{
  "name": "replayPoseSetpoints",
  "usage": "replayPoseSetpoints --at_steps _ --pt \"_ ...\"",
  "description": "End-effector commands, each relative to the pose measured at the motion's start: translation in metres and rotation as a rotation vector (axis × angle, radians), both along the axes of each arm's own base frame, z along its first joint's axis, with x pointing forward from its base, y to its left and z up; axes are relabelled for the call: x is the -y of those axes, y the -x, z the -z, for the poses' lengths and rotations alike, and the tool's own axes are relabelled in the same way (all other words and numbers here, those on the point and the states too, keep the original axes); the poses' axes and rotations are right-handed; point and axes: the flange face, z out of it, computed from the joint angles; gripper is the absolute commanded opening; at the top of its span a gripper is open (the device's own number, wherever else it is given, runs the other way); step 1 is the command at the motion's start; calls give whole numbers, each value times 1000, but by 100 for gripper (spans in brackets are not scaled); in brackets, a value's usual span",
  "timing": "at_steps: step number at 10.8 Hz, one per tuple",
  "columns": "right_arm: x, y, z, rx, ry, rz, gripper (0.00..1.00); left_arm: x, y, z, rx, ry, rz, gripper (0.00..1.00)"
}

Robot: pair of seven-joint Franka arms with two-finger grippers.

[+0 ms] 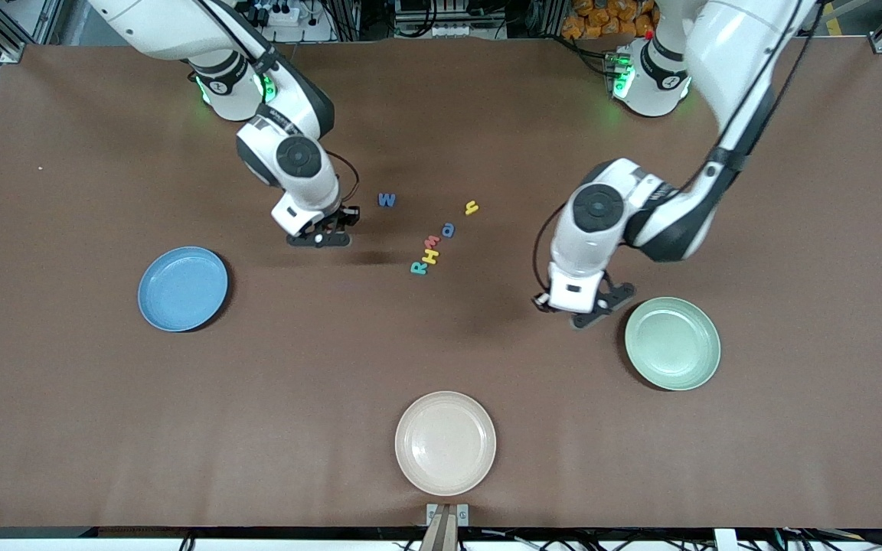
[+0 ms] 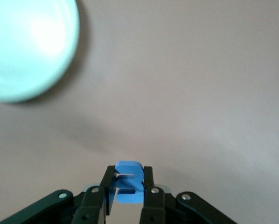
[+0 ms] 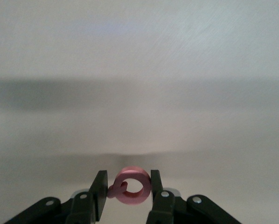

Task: Sort uppercase to blue plate, lowercase to green plate
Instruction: 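Carry the m to the green plate while the right gripper carries Q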

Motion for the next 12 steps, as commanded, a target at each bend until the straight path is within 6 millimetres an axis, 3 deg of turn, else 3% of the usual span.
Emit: replayPoseSetpoints --at_steps 1,4,7,9,10,11,12 --pt "56 -44 -15 -47 -8 -65 27 -61 -23 -5 -31 -14 98 0" --pt "138 -75 -16 -72 -5 -161 27 -150 -48 6 -82 24 203 0" --pt "217 -101 -24 -72 -16 -265 27 -196 -62 37 -117 62 253 0" --pt "235 -110 -29 -57 -16 -308 27 -209 -69 48 -124 68 259 0" --pt "242 -115 -29 -51 -18 -329 28 -211 -71 49 -122 66 256 14" --pt "251 -118 -24 -41 -22 -341 29 -212 -72 50 -120 68 255 50" --pt "256 -115 -12 -47 -29 -351 29 -212 -73 48 -117 67 255 72"
